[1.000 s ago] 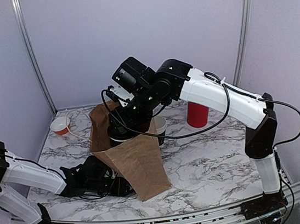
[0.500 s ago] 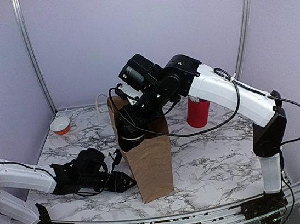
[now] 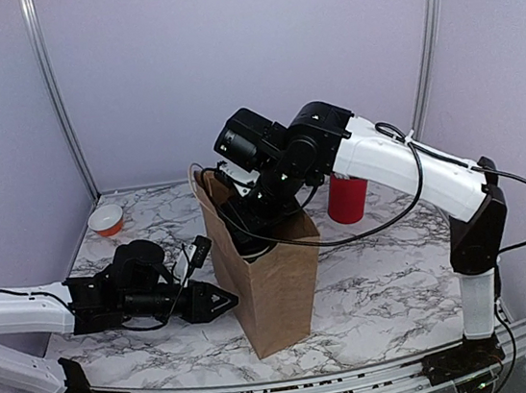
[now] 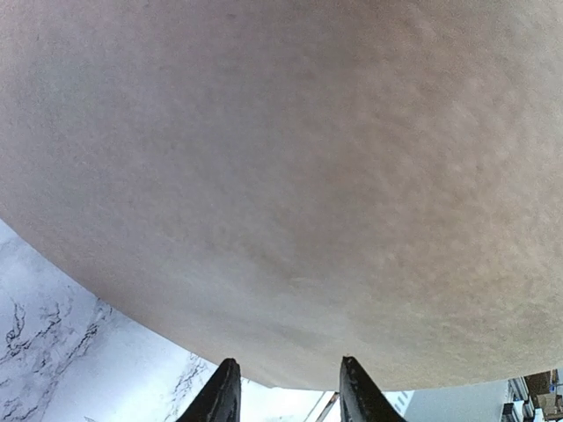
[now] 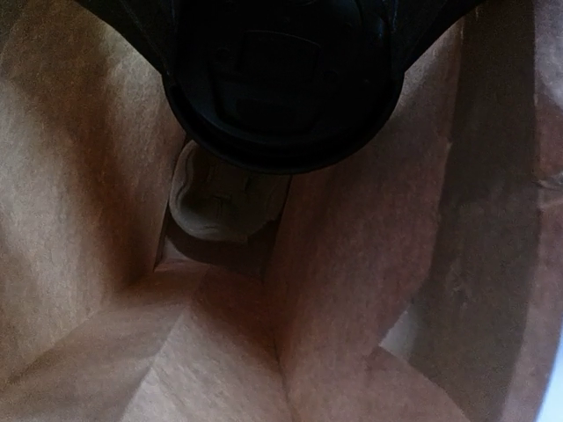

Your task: Pack the takeout coffee

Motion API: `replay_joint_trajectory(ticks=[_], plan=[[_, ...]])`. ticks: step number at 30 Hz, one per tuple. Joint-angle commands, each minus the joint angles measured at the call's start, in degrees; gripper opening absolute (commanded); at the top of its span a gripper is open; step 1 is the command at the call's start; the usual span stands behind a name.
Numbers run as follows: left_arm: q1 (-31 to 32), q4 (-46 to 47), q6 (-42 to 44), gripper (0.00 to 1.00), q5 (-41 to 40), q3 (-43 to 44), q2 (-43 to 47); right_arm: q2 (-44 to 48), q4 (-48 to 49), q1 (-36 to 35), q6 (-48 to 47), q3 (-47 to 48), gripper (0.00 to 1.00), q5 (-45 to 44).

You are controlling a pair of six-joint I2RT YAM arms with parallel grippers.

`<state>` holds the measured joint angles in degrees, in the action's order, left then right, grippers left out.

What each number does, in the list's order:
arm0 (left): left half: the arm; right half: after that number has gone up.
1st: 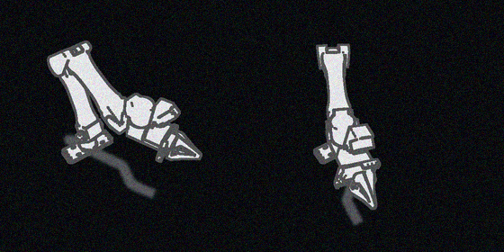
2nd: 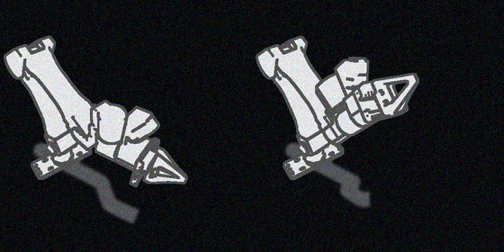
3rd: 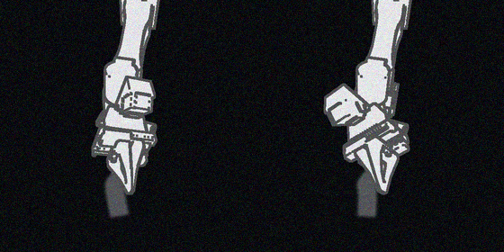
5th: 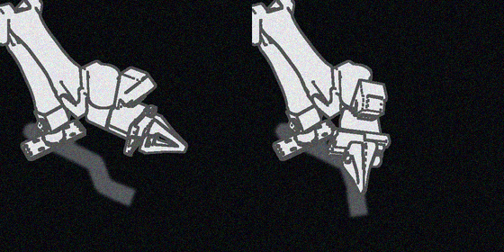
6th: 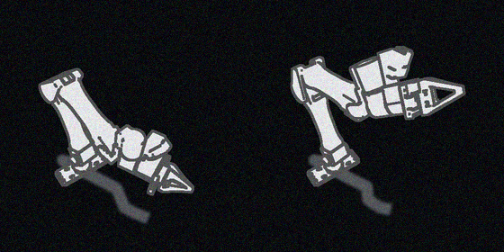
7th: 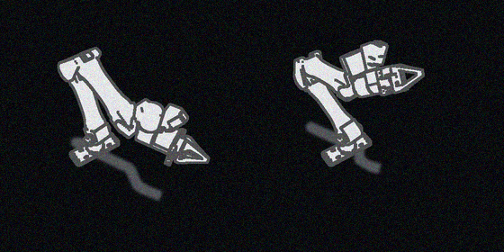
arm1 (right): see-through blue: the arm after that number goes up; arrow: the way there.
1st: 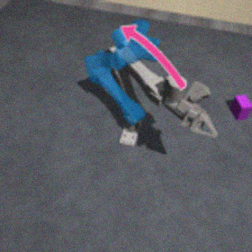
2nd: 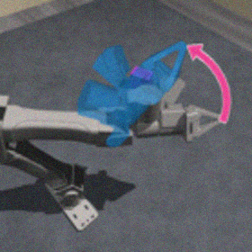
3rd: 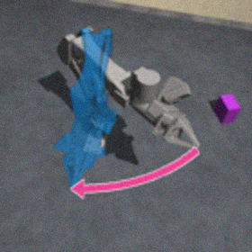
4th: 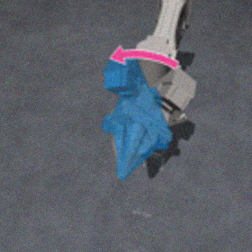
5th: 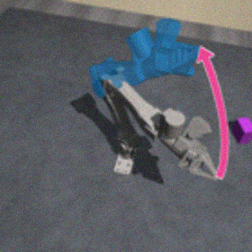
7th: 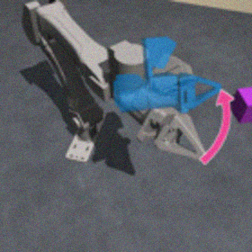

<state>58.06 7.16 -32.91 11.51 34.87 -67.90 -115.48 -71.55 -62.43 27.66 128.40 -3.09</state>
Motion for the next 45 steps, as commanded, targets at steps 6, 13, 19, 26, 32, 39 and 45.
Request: replay_joint_trajectory(ticks=[6,13,19,26,32,39,45], plan=[[2.5,1.8,3.8,0.39,3.8,1.0,1.7,1.3,-6.5,0.2,3.3,0.1,0.61,-1.6],[2.9,2.2,4.8,0.40,4.6,0.9,1.7,0.9,-6.9,0.1,4.6,-2.2,0.61,-1.3],[2.7,-5.6,4.2,0.40,-5.8,2.3,5.0,0.4,-6.2,0.1,5.1,-5.1,0.61,-1.1],[-3.4,-16.9,2.9,0.41,-14.6,5.6,11.9,-0.8,-5.4,0.1,5.1,-6.1,0.61,-0.4],[-10.6,-23.5,6.6,0.41,-13.1,10.7,14.9,-1.2,-5.2,0.4,5.0,-6.2,0.61,0.2],[-14.8,-26.4,11.6,0.41,-13.9,12.9,15.0,-0.4,-6.1,2.2,5.2,-4.4,0.61,0.5],[-18.5,-26.9,14.3,0.41,-12.2,12.6,14.4,0.1,-4.2,2.6,5.3,-8.7,0.60,2.1]])
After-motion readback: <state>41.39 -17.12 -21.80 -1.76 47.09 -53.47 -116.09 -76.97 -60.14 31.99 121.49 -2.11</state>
